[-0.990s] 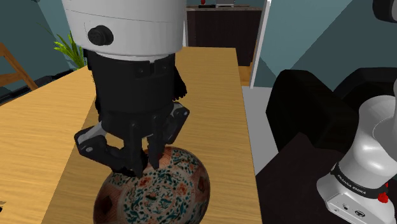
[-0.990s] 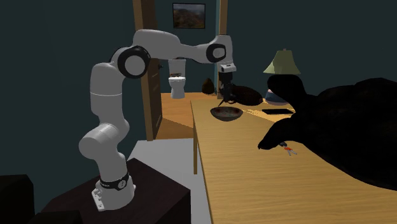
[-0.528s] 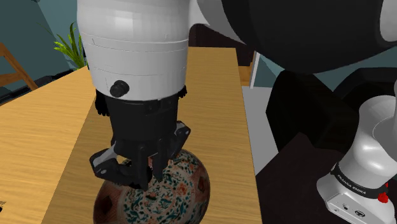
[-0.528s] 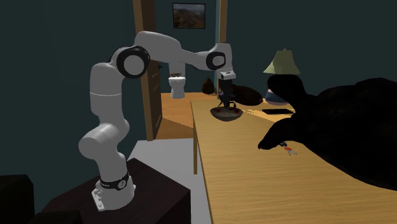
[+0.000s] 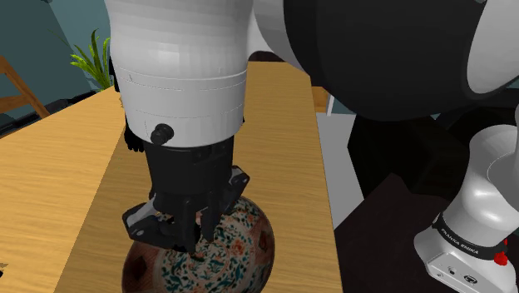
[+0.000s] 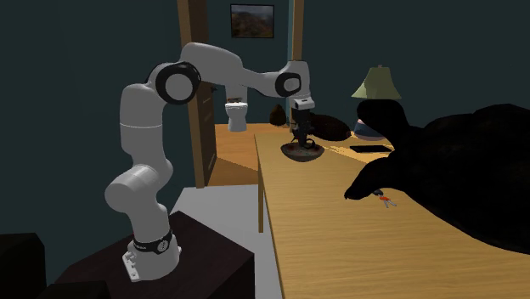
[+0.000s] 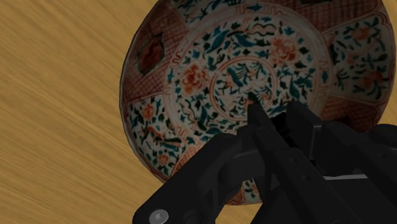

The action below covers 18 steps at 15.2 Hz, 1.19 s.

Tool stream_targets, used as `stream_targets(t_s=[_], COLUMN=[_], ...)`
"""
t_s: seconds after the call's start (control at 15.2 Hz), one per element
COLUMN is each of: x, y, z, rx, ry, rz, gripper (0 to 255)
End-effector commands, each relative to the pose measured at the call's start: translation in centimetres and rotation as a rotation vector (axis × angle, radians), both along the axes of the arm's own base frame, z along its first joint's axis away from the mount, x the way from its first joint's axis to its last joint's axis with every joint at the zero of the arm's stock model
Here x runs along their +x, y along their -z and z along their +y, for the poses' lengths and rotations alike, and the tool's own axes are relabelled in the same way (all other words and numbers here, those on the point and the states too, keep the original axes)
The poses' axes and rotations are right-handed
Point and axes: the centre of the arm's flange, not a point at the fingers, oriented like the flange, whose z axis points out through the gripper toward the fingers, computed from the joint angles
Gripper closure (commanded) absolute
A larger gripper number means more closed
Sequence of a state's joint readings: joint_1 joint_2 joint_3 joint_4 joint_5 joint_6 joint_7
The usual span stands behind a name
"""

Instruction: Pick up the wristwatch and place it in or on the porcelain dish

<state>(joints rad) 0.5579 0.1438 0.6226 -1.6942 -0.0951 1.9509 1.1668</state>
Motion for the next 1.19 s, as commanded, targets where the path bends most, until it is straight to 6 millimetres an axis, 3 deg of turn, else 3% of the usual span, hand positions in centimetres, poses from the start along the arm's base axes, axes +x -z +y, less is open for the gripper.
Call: stream_targets(t_s=[0.0, 0.33, 0.59, 1.12], x=[0.0, 0.0, -0.3, -0.3], y=[0.0, 0.0, -4.9, -4.9], z=[0.0, 0.0, -0.6, -0.6], rx=[0.0, 0.0, 0.0, 0.0], ry=[0.0, 0.0, 0.0, 0.0], rz=[0.0, 0.0, 0.0, 0.0], gripper=[0, 0, 0, 0])
